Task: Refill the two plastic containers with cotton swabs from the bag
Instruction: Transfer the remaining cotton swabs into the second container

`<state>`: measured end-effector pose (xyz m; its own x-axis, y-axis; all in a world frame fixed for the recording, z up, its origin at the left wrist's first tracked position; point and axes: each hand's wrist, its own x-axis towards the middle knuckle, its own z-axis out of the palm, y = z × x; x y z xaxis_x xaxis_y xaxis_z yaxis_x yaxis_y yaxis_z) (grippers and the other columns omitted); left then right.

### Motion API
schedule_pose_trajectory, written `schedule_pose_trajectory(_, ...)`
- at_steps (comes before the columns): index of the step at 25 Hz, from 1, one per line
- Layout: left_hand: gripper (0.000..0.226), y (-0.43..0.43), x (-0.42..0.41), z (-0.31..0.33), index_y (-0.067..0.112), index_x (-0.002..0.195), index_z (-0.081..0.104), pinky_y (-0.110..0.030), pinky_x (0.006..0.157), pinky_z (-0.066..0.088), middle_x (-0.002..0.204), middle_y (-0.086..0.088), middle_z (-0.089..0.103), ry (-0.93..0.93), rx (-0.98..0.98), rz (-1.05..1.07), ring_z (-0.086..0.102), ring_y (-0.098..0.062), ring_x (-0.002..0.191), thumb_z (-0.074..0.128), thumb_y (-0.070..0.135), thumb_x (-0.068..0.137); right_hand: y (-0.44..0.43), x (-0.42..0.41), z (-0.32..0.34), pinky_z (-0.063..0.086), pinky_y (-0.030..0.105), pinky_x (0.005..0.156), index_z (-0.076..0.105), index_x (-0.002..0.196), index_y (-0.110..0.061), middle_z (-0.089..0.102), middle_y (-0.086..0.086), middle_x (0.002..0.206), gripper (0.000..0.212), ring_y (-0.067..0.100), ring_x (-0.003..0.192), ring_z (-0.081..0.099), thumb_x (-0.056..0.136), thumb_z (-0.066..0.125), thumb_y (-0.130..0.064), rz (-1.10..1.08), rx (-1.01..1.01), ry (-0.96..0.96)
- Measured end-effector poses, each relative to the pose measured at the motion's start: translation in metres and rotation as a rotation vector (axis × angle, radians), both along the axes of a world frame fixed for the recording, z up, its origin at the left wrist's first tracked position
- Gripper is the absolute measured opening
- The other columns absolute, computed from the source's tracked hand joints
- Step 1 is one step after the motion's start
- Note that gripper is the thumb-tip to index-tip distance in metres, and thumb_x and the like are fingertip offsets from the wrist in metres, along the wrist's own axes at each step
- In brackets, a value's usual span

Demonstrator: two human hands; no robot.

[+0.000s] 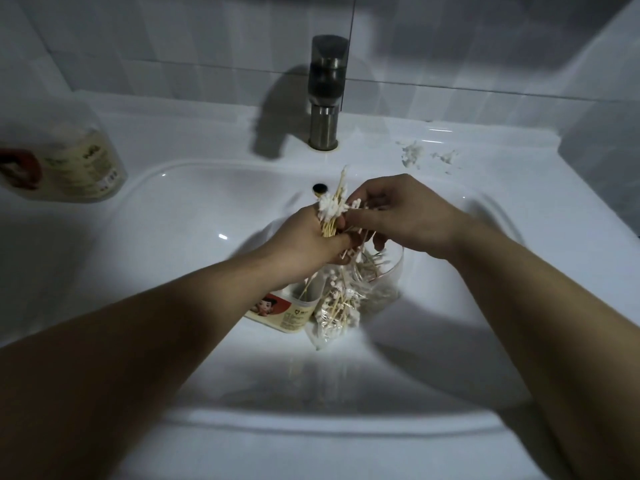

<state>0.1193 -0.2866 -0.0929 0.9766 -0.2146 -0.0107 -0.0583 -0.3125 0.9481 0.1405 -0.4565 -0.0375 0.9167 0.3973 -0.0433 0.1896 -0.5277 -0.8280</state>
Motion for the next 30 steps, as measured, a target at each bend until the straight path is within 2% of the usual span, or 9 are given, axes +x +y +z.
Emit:
schedule_pose_trajectory(4,0.017,0.001,0.0,0.002,0.01,0.11,0.07,-0.029,0.071,0.061,0.097,-0.008,0.076,0.016,-0.031,0.026,0.073,-0.021,0.089,0.071,0.009,0.093,-0.003,0.001,0.003,0.052,0.021,0.054,0.076,0.089,-0.003,0.073,0.009,0.069,0.005,0.015,0.055,0.065,0.089,0.075,-0.008,-0.036,0.029,-0.034)
schedule_pose_trajectory(6,0.01,0.003,0.001,0.004,0.021,0.096,0.071,-0.036,0.075,0.062,0.084,0.004,0.075,-0.014,-0.003,0.015,0.072,-0.019,0.081,0.073,0.012,0.092,-0.004,0.002,0.004,0.053,0.023,0.056,0.076,0.088,-0.002,0.073,0.009,0.068,0.004,0.016,0.055,0.065,0.088,0.075,-0.006,-0.054,0.043,-0.042)
schedule_pose_trajectory(9,0.025,0.004,-0.001,0.005,0.032,0.08,0.061,-0.033,0.075,0.055,0.07,0.019,0.069,-0.017,0.056,0.014,0.067,-0.009,0.075,0.074,0.014,0.092,-0.007,0.004,0.007,0.053,0.024,0.056,0.073,0.09,0.005,0.068,0.013,0.064,0.004,0.017,0.052,0.064,0.086,0.073,0.003,-0.128,0.127,-0.014)
schedule_pose_trajectory(13,0.017,0.005,0.0,0.003,0.027,0.088,0.058,-0.035,0.081,0.053,0.089,0.005,0.077,-0.015,0.075,0.03,0.073,-0.013,0.09,0.061,0.016,0.1,-0.014,0.011,0.011,0.054,0.026,0.056,0.07,0.082,0.002,0.064,0.012,0.059,0.006,0.023,0.054,0.062,0.085,0.072,0.006,-0.211,0.204,-0.016)
schedule_pose_trajectory(16,0.014,0.005,-0.001,0.008,0.026,0.102,0.054,-0.025,0.069,0.055,0.088,0.005,0.072,-0.022,0.009,0.087,0.066,0.0,0.074,0.05,0.013,0.106,-0.016,0.011,0.011,0.054,0.027,0.057,0.07,0.081,-0.001,0.065,0.011,0.058,0.007,0.021,0.051,0.062,0.085,0.073,0.004,-0.215,0.148,-0.037)
schedule_pose_trajectory(19,0.015,0.003,0.0,0.01,0.018,0.12,0.056,-0.025,0.061,0.054,0.086,0.001,0.062,0.043,-0.122,0.179,0.057,-0.005,0.068,0.047,0.017,0.108,-0.014,0.007,0.01,0.054,0.024,0.056,0.071,0.085,0.0,0.066,0.011,0.06,0.002,0.016,0.049,0.063,0.086,0.072,0.001,-0.167,0.044,-0.054)
schedule_pose_trajectory(23,0.014,0.0,0.0,0.014,0.015,0.096,0.063,-0.018,0.048,0.045,0.058,0.013,0.058,0.129,-0.272,0.234,0.053,-0.002,0.051,0.056,0.024,0.105,-0.012,0.005,0.01,0.055,0.024,0.056,0.073,0.086,-0.002,0.068,0.009,0.06,0.002,0.016,0.05,0.064,0.087,0.072,-0.003,-0.134,-0.04,-0.05)
schedule_pose_trajectory(28,0.011,0.005,-0.003,0.008,0.02,0.098,0.069,-0.026,0.064,0.052,0.077,0.01,0.068,0.1,0.019,0.06,0.064,-0.007,0.072,0.072,0.03,0.094,-0.013,0.004,0.008,0.052,0.024,0.055,0.073,0.083,-0.014,0.072,0.002,0.06,0.005,0.013,0.054,0.071,0.085,0.07,-0.01,-0.111,-0.268,-0.082)
schedule_pose_trajectory(30,0.015,0.006,-0.005,0.006,0.024,0.086,0.066,-0.024,0.065,0.047,0.075,0.01,0.069,0.07,0.244,-0.022,0.064,-0.009,0.072,0.079,0.032,0.087,-0.012,0.002,0.008,0.051,0.023,0.056,0.072,0.084,-0.014,0.072,0.001,0.061,0.005,0.011,0.055,0.071,0.085,0.07,-0.011,-0.095,-0.303,-0.075)
